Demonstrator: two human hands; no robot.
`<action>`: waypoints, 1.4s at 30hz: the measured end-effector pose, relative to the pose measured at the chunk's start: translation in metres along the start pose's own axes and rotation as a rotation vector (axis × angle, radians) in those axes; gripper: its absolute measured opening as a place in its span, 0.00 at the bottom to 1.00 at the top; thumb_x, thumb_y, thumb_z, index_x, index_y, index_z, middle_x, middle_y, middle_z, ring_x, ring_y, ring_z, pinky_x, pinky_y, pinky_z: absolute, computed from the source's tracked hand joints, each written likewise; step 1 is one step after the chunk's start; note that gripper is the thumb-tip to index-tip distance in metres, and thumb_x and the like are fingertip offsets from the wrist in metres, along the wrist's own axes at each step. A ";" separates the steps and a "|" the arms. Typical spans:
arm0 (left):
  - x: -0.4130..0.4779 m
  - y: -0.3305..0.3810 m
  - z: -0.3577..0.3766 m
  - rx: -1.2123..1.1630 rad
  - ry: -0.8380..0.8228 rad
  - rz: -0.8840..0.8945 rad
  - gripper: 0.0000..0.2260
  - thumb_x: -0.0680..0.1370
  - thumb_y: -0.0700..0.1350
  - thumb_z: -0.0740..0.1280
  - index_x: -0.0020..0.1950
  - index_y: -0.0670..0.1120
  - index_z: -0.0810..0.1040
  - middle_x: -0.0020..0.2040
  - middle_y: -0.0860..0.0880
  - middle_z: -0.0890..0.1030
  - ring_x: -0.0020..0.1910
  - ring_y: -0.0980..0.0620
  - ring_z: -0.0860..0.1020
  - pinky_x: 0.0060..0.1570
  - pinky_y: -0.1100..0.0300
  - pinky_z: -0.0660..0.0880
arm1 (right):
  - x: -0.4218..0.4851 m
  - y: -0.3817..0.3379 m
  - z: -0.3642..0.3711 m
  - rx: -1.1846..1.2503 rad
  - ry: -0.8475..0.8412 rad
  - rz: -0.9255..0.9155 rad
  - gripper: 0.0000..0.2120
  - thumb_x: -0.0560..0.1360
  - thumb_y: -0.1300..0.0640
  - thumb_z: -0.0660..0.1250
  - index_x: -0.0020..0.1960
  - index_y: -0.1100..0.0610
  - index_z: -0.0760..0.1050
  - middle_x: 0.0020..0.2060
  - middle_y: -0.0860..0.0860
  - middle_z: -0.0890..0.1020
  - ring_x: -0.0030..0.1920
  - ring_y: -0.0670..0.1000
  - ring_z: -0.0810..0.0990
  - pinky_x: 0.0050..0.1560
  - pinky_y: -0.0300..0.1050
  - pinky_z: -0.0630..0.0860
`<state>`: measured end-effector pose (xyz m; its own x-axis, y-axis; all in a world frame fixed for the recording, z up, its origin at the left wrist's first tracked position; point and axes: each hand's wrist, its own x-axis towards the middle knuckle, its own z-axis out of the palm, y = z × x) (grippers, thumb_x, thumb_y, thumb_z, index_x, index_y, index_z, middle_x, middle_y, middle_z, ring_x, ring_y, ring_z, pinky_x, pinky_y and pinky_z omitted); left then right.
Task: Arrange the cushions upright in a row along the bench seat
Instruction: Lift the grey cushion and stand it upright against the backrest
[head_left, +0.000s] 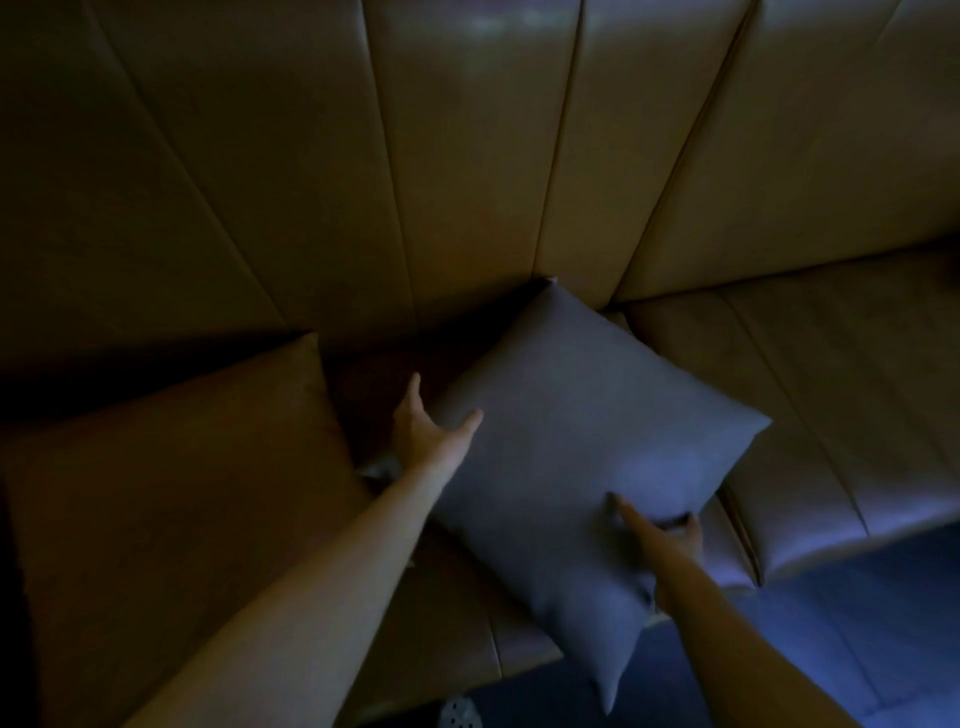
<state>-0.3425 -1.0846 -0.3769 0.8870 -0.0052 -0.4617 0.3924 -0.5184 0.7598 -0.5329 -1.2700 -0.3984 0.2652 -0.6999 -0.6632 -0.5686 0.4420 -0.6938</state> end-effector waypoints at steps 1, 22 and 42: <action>-0.014 -0.002 0.000 -0.075 0.069 -0.022 0.42 0.70 0.50 0.76 0.79 0.54 0.57 0.78 0.45 0.60 0.75 0.41 0.63 0.70 0.43 0.65 | -0.008 -0.004 0.002 -0.014 -0.005 0.005 0.55 0.55 0.44 0.83 0.75 0.58 0.62 0.69 0.61 0.72 0.68 0.65 0.71 0.67 0.64 0.70; -0.099 -0.006 0.026 -0.451 -0.129 -0.745 0.57 0.63 0.53 0.81 0.79 0.58 0.44 0.78 0.41 0.57 0.73 0.31 0.60 0.61 0.25 0.66 | 0.034 -0.168 0.018 -0.538 -0.361 -0.216 0.44 0.72 0.56 0.74 0.79 0.57 0.52 0.76 0.60 0.62 0.74 0.62 0.65 0.70 0.54 0.65; -0.082 -0.030 0.079 -0.598 0.106 -0.723 0.70 0.48 0.52 0.85 0.80 0.55 0.44 0.78 0.44 0.60 0.75 0.33 0.59 0.62 0.21 0.57 | 0.153 -0.187 0.014 -0.806 -0.551 -0.223 0.52 0.63 0.47 0.80 0.79 0.52 0.56 0.76 0.57 0.64 0.71 0.63 0.68 0.64 0.59 0.70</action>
<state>-0.4463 -1.1360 -0.3981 0.3859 0.2395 -0.8909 0.8896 0.1592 0.4281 -0.3752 -1.4513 -0.3740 0.6377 -0.2727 -0.7204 -0.7660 -0.3231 -0.5557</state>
